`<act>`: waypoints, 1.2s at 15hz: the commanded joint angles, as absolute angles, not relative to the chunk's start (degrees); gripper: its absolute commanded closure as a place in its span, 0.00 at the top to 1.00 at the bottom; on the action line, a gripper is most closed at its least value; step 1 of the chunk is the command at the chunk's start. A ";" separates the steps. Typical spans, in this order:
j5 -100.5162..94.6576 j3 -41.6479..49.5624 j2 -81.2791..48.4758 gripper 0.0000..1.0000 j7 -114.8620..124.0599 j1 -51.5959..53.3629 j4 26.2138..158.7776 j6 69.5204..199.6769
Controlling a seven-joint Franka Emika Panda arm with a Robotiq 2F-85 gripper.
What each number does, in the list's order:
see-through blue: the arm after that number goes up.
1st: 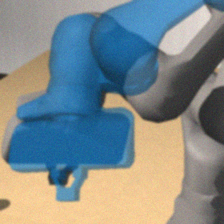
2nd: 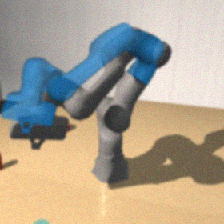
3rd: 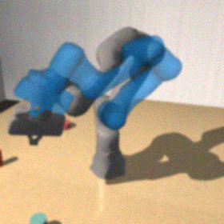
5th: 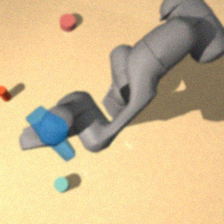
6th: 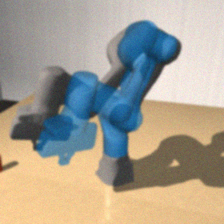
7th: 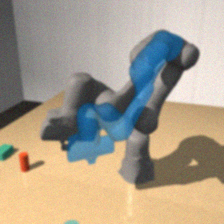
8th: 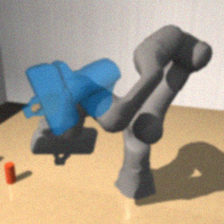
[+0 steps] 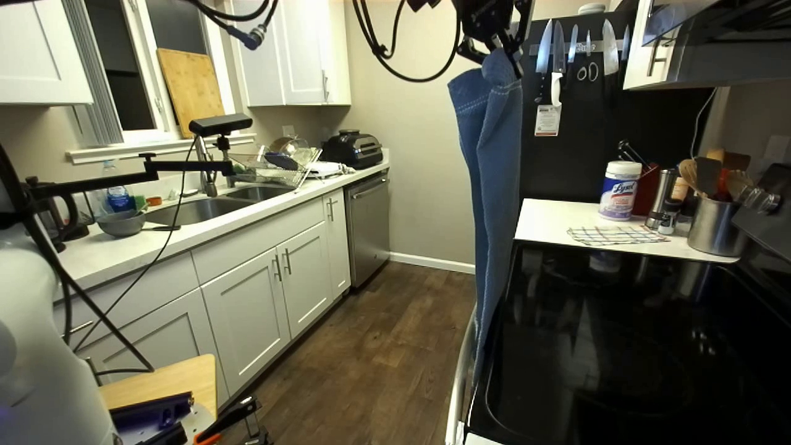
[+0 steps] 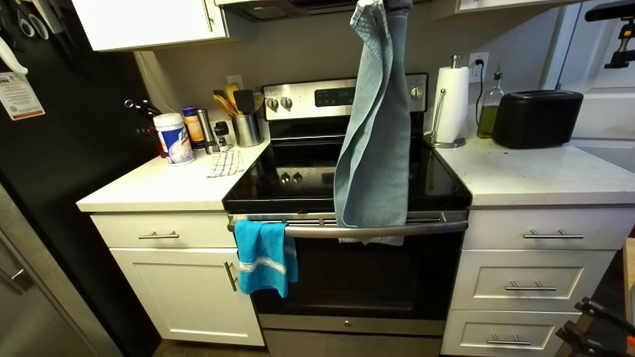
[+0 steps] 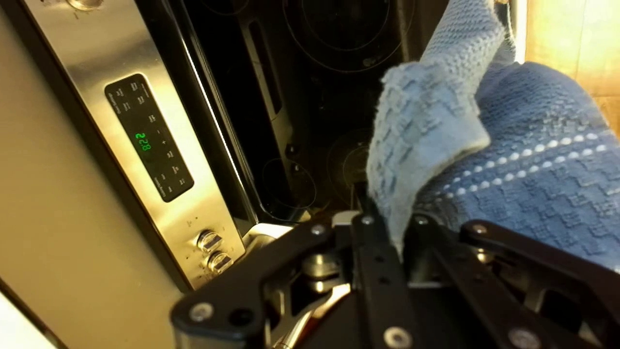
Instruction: Lift the blue towel on the stove and put it on the oven door towel holder
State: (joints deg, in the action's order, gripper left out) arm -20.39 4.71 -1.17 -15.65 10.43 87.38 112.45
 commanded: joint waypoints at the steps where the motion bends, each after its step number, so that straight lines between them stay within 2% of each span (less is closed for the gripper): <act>1: -19.26 1.40 -2.77 0.01 -17.25 7.07 89.90 115.46; 18: -11.28 -6.22 -16.06 0.01 -18.59 7.15 88.22 111.00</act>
